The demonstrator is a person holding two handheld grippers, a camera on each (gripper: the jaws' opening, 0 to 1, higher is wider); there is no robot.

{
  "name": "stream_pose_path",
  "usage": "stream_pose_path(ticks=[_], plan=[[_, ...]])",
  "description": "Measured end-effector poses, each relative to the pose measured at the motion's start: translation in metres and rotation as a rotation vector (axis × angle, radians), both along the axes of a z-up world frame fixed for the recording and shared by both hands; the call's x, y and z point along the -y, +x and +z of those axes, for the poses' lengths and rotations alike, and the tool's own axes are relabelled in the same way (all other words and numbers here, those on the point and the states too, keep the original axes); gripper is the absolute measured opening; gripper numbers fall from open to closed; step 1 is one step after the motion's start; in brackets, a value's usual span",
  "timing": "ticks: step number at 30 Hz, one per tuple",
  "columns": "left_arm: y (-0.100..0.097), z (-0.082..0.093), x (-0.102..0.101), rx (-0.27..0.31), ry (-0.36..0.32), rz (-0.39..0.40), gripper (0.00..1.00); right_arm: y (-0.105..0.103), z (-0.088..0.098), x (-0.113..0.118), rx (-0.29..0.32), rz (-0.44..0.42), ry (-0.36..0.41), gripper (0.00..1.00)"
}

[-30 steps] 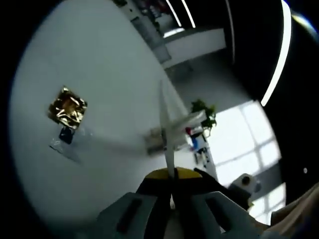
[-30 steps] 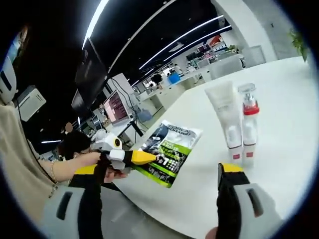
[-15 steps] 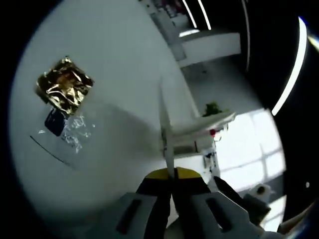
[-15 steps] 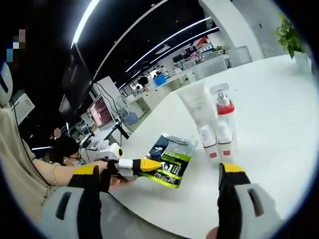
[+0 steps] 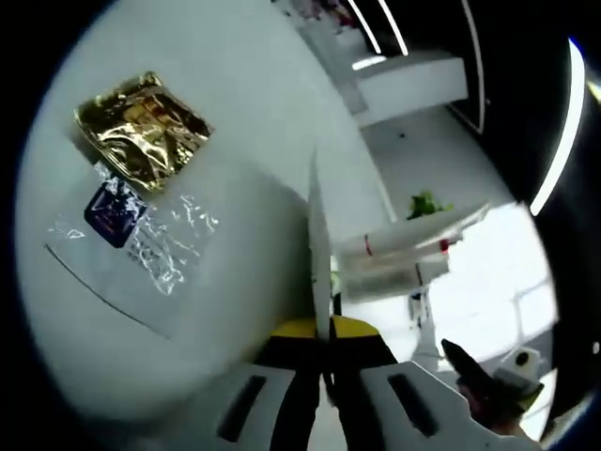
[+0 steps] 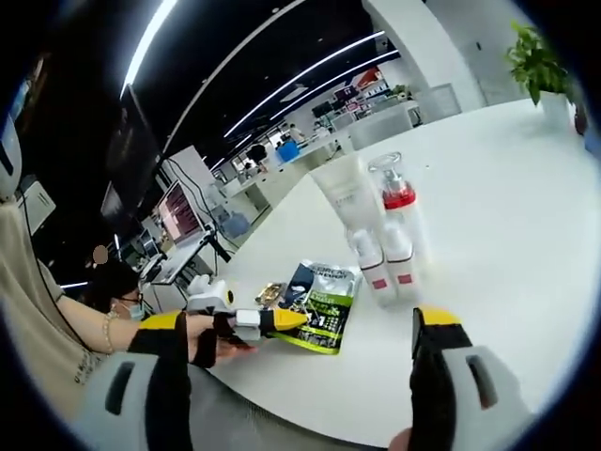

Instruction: Arrange the skincare products in the storage area until every visible bottle or jar stands upright without overlapping.

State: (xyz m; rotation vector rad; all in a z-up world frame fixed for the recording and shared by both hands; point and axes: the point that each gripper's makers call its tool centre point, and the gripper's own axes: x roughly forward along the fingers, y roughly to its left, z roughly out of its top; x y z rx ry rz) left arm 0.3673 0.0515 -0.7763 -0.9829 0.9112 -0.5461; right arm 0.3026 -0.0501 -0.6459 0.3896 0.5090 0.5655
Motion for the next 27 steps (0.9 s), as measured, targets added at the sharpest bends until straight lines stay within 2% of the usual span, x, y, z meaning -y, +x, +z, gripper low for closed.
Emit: stream_pose_path(ticks=[3,5,7,8,11,16,21,23,27], plan=[[0.002,-0.002,0.001,0.018,0.02,-0.004,0.0,-0.001,-0.002,0.001,-0.003,-0.009,0.005,0.99],[0.001,-0.007,0.0,0.025,0.062,-0.018,0.02,-0.001,-0.003,0.002,-0.006,-0.015,0.008,0.99],[0.002,-0.002,0.0,0.068,0.077,-0.024,0.04,-0.002,-0.004,0.003,-0.01,-0.02,0.007,0.99],[0.004,-0.003,-0.003,0.098,0.118,-0.031,0.05,-0.002,-0.004,0.004,-0.008,-0.021,0.007,0.99],[0.003,0.003,0.002,0.159,0.157,-0.089,0.12,-0.001,-0.004,0.004,-0.006,-0.025,0.012,0.99],[-0.003,0.012,0.003,0.284,0.289,-0.192,0.27,0.0,-0.004,0.004,-0.006,-0.022,0.013,0.99],[-0.008,0.017,0.0,0.35,0.38,-0.255,0.4,0.0,-0.004,0.004,-0.005,-0.025,0.019,0.99],[-0.009,0.02,0.0,0.405,0.427,-0.292,0.43,0.0,-0.004,0.005,-0.004,-0.028,0.023,0.99],[-0.014,0.02,0.002,0.445,0.497,-0.363,0.47,0.0,-0.004,0.004,-0.004,-0.024,0.021,0.99]])
